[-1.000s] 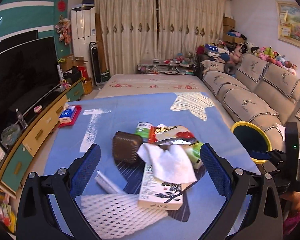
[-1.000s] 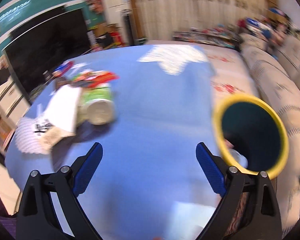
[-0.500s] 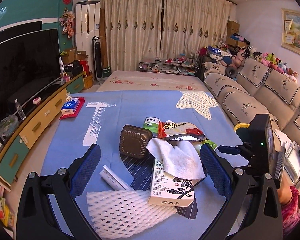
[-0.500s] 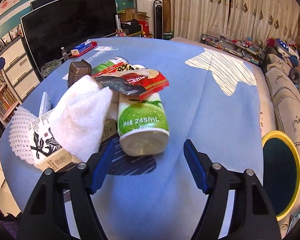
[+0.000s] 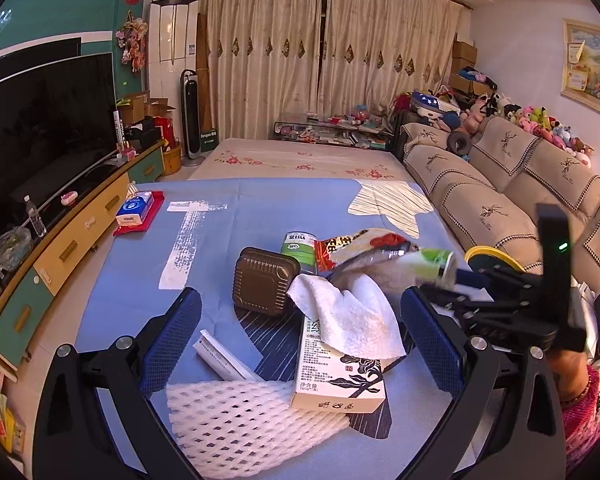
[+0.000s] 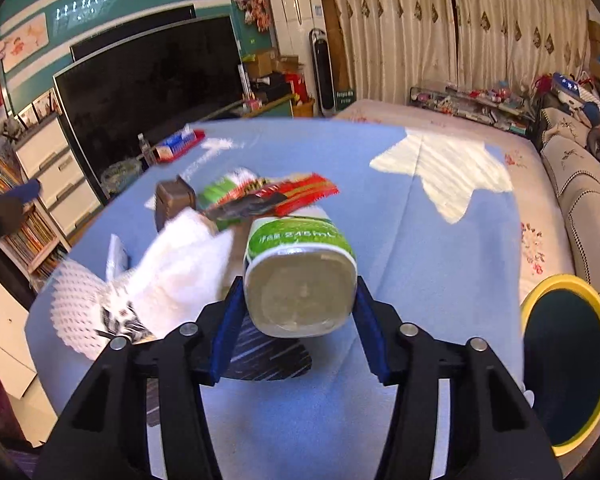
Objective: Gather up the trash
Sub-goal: 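Grasp the green-labelled plastic bottle with the right gripper, then carry the bottle over the yellow bin and open the right gripper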
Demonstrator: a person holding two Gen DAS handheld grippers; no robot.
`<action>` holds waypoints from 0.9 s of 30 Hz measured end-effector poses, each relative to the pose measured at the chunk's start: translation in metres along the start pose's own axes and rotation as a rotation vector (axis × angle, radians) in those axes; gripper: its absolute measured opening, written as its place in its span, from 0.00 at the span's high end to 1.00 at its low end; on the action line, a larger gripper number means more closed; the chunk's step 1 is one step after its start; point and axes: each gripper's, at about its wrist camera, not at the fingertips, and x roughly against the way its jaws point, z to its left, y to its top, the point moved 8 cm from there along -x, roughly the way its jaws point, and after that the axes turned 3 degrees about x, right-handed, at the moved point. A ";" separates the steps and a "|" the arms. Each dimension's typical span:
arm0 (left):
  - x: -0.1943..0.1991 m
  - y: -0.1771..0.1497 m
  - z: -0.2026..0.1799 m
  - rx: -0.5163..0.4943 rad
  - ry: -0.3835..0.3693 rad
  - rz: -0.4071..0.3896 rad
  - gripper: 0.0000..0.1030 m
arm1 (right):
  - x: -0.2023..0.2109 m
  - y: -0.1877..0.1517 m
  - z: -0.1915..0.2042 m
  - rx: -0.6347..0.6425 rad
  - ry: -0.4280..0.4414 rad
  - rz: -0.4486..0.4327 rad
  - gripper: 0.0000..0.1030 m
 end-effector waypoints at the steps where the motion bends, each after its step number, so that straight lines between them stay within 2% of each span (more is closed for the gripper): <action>1: 0.000 0.000 -0.001 0.001 -0.001 0.000 0.05 | 0.008 0.005 0.000 0.001 -0.001 -0.020 0.51; 4: 0.001 -0.001 -0.001 0.002 -0.001 -0.004 0.05 | 0.027 0.016 0.001 0.002 -0.006 -0.062 0.52; 8: 0.000 -0.001 -0.002 0.004 -0.001 -0.004 0.05 | 0.042 0.019 -0.002 -0.016 -0.007 -0.076 0.52; 27: -0.007 -0.008 -0.011 -0.009 -0.015 0.021 0.05 | 0.068 0.019 -0.019 -0.120 0.018 -0.101 0.52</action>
